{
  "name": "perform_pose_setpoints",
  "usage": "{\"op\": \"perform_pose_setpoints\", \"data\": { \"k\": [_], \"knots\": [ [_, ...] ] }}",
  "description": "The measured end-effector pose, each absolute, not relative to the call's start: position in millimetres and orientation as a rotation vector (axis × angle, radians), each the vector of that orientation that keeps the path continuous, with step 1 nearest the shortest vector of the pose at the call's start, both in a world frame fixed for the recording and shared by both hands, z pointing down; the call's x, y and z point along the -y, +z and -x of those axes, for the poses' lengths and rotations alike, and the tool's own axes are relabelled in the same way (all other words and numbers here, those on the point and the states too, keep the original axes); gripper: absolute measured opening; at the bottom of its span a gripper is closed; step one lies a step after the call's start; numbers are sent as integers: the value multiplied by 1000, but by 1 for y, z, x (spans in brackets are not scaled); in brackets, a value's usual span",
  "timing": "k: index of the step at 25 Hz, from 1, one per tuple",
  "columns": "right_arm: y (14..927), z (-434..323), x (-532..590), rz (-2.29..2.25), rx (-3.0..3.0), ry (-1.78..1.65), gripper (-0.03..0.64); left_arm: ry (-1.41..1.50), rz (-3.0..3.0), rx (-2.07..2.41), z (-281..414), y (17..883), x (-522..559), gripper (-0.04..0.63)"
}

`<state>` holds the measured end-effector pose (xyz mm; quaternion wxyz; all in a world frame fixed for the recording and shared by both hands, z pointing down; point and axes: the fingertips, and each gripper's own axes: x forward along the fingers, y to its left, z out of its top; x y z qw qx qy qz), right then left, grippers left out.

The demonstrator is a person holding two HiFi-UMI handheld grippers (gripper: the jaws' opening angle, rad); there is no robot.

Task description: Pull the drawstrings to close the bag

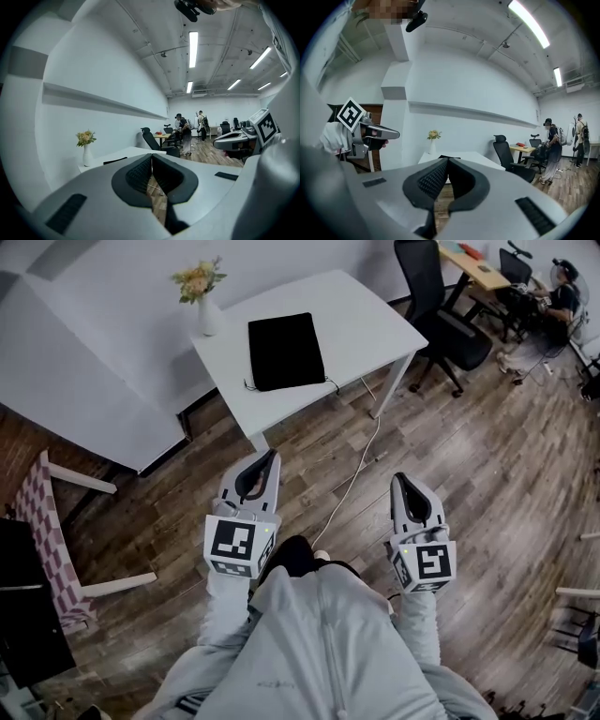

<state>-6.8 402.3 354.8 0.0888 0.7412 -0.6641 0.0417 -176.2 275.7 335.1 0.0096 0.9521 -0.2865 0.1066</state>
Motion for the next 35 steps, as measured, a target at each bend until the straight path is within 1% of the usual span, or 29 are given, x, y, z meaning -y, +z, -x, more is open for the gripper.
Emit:
{"op": "perform_pose_setpoints", "data": {
  "k": [4,8,25,35],
  "knots": [
    [363,-7,-402,-2202,1965,144,23,363,-2954,895,169,346,-274,26],
    [370,-25,-381,-2204,1948,157,23,377,-2948,897,157,353,-249,26],
    [363,-84,-183,-2198,1906,133,23,376,-2956,903,106,348,-43,26],
    [373,-95,-130,-2167,1895,181,23,436,-2902,881,99,372,6,26]
  ]
}}
